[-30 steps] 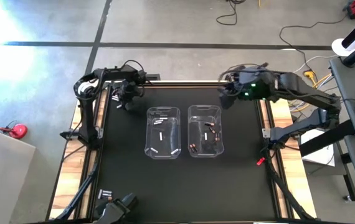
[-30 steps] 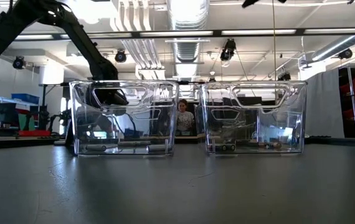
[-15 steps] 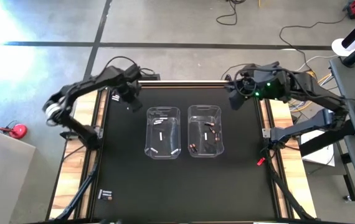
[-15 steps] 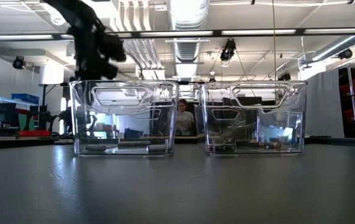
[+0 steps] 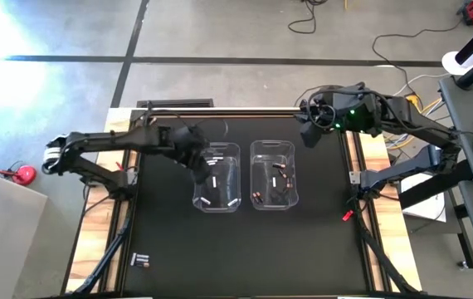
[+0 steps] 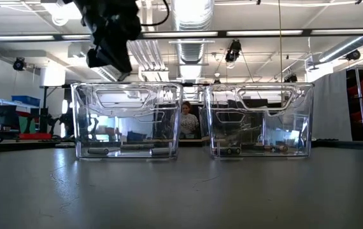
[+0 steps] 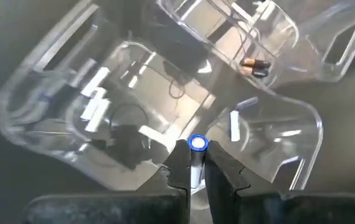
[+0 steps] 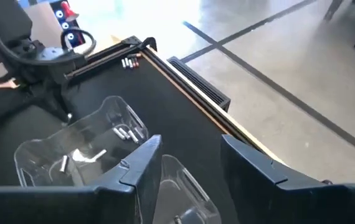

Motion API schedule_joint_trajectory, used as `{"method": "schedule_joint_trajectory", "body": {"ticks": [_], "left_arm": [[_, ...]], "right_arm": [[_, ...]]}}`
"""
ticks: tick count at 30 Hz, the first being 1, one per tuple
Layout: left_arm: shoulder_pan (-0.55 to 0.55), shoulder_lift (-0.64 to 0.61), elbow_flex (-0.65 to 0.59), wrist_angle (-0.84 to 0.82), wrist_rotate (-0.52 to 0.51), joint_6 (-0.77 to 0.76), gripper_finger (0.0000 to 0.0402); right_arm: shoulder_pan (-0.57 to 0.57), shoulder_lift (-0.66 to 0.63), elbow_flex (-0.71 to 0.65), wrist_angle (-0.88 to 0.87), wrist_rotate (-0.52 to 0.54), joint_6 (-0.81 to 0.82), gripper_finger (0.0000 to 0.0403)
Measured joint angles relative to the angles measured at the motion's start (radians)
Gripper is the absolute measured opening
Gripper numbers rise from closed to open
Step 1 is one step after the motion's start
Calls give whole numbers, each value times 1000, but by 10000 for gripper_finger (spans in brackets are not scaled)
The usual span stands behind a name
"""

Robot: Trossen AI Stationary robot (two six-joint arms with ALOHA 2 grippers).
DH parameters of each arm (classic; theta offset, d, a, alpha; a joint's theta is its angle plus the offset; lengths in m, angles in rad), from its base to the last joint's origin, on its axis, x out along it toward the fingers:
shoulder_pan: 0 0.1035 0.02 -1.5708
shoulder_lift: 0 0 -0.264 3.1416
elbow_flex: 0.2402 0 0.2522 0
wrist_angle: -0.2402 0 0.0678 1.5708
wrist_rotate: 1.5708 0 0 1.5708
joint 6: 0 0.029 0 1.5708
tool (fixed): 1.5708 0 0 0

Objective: Sort batteries
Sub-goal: Put the white battery into the left transparent bin

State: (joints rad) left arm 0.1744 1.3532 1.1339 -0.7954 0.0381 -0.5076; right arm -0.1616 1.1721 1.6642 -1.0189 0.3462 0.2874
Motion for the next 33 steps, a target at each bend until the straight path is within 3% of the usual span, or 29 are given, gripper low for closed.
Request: {"method": "schedule_joint_trajectory", "body": {"ticks": [5,9,17,25,33], "left_arm": [[-37,114,0,94,-23,-155,8],[-63,203,2,117,-25,-193,8],[-95,368,101,3,-54,-339,9],[-104,511,213,-78,-82,-344,9],[-105,580,270,-162,-85,-366,9]], "right_arm": [[3,0,-6,-2,-124,-51,165],[38,-5,-19,-29,-194,-54,171],[170,-26,-53,-229,-189,17,169],[283,-65,-99,-256,-184,86,163],[424,-157,-200,-263,-63,280,176]]}}
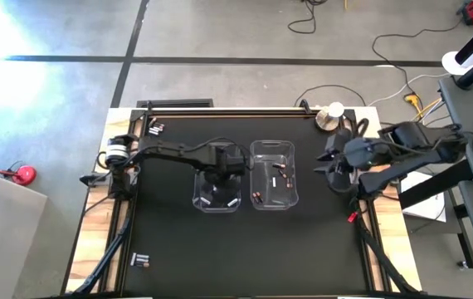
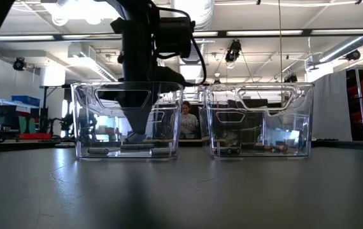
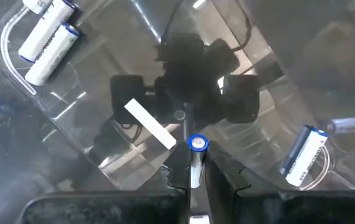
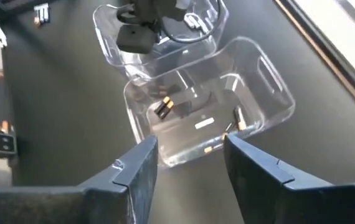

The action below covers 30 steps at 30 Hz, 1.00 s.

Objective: Sort batteries
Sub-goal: Put the white battery into the left transparent bin

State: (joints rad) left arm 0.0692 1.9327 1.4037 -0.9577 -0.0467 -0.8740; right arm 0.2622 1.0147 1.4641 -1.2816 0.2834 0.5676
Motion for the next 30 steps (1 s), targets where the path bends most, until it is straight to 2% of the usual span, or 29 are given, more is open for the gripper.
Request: {"method": "schedule_joint_trajectory", "body": {"ticks": [4,8,13,19,23,30], "left_arm": [[0,8,3,1,-8,3,12],[0,8,-10,-3,-17,4,30],[-6,8,-11,1,-24,1,65],[-10,2,-10,3,-25,1,97],[-40,-60,21,-13,-81,2,109],[-167,-207,115,-111,-157,174,112]], "right_arm": [[91,-35,-52,18,35,116,180],[145,-36,-96,103,33,125,185],[159,8,-95,200,32,122,191],[159,100,-14,263,20,86,192],[159,164,72,261,-30,31,194],[159,211,162,231,-28,-89,194]]}}
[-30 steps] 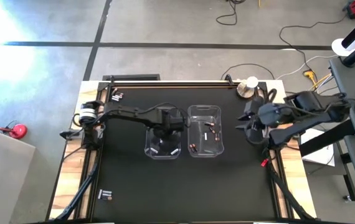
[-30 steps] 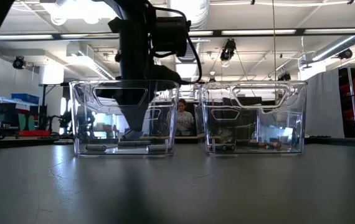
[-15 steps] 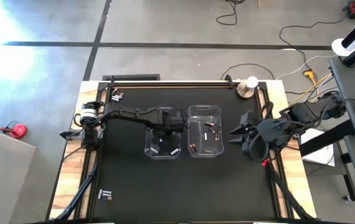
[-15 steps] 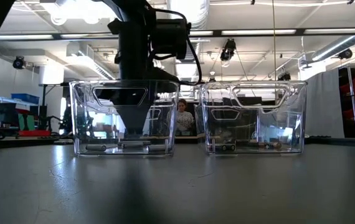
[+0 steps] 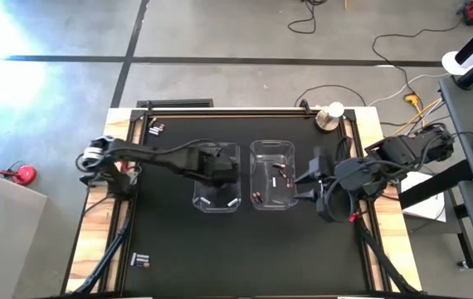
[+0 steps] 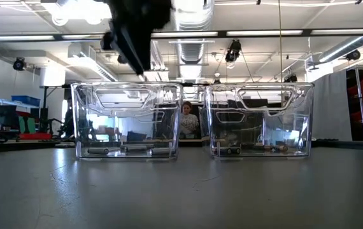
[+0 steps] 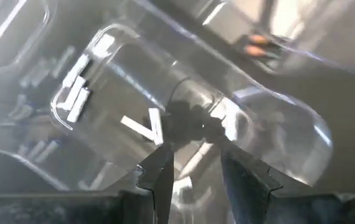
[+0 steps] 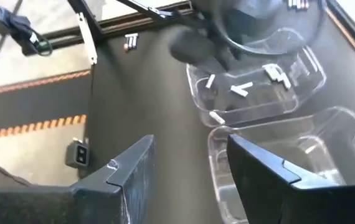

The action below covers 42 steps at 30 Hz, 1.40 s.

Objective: Sort batteries
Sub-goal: Put the white battery into the left transparent bin

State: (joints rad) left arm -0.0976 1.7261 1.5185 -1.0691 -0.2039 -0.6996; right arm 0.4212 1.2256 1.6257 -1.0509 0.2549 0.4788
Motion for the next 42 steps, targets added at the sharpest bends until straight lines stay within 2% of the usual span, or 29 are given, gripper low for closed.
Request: {"method": "schedule_joint_trajectory", "body": {"ticks": [4,7,11,16,19,23,26,29,32,36,42], "left_arm": [[-125,-77,11,-54,15,49,112],[-231,-128,10,-118,64,5,112],[-336,-189,9,-229,77,-282,112],[-328,-259,0,-441,-87,-603,111],[-240,-287,-25,-505,-113,-629,111],[-45,-336,-131,-477,-113,-615,111],[150,-370,-242,-467,-116,-553,114],[345,-403,-348,-381,-120,-492,119],[512,-414,-429,-251,-68,-416,128],[654,-410,-494,-138,-48,-406,138],[807,-383,-544,-10,-59,-494,142]], "right_arm": [[-6,0,0,-2,11,-63,194],[-7,1,-1,-46,11,-60,194],[54,-19,-1,-176,64,33,194],[197,-66,-10,-254,278,160,194],[252,-77,-11,-253,368,215,194],[306,-72,-11,-253,376,283,194],[342,-48,-13,-252,375,318,194],[354,-20,-14,-244,373,324,194],[353,-3,-14,-235,367,325,194],[351,1,-14,-219,348,326,194],[351,-8,-14,-215,350,346,194]]}}
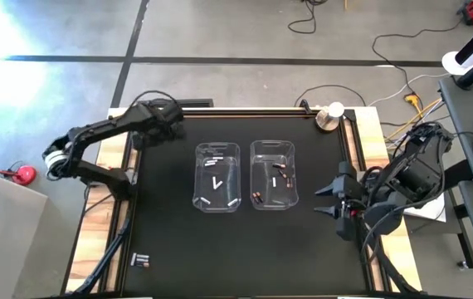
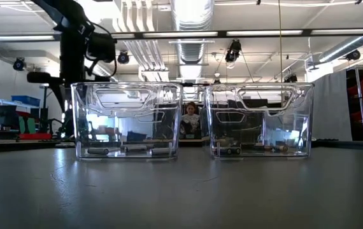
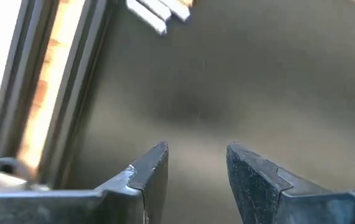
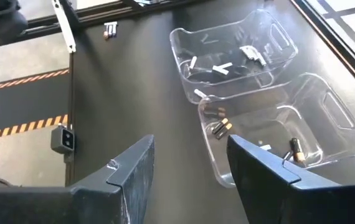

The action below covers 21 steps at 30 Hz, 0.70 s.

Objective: Sort batteries
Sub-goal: Put the white battery into the left transparent bin

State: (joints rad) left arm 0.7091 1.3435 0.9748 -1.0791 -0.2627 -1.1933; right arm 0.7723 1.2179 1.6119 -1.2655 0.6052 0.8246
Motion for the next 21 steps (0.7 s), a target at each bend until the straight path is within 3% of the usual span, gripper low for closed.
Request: {"method": "schedule_joint_trajectory", "body": {"ticks": [8,21], "left_arm": [[120,54,13,64,-5,-51,142],[209,150,13,77,-6,-430,142]], "right_arm": [[-5,2,0,3,21,15,194],[22,6,0,-1,21,73,194]]}}
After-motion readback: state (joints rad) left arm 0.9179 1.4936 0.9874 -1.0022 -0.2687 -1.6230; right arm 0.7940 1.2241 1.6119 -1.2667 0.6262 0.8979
